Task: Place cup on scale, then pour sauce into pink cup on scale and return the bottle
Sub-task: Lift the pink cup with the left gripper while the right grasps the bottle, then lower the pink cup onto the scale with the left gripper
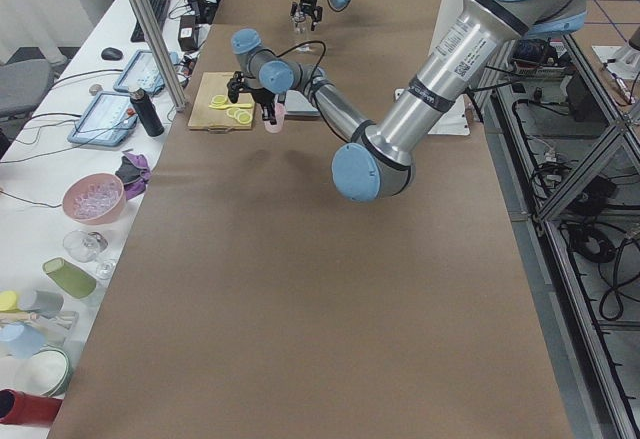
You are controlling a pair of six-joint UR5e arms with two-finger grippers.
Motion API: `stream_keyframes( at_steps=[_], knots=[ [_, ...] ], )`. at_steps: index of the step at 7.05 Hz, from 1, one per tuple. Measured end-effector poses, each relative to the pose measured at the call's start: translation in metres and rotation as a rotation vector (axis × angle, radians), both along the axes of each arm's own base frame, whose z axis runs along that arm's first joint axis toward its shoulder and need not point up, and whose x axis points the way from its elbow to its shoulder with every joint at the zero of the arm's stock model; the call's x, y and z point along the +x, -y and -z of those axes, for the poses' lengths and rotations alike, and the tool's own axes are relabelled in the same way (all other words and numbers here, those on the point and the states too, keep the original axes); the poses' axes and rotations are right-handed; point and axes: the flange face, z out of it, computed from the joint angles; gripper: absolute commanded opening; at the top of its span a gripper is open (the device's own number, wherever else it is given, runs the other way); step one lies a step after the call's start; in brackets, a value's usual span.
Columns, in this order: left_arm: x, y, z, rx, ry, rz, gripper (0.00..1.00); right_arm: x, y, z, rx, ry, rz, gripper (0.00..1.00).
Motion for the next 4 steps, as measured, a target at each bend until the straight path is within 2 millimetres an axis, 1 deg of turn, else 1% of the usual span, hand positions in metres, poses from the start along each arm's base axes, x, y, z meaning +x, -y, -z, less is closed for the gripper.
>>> stream_keyframes(
  at_steps=[1,2,4],
  knots=[
    [0.019,-0.002,0.016,-0.027,-0.002,0.006,0.0,-0.002,0.002,0.003,-0.001,0.005,-0.002,1.0],
    [0.036,0.002,0.03,-0.058,0.001,0.015,0.0,-0.003,0.004,0.007,-0.003,0.01,-0.004,1.0],
    [0.062,0.009,0.052,-0.133,0.013,0.049,0.0,-0.005,0.008,0.012,-0.006,0.017,-0.01,1.0]
  ],
)
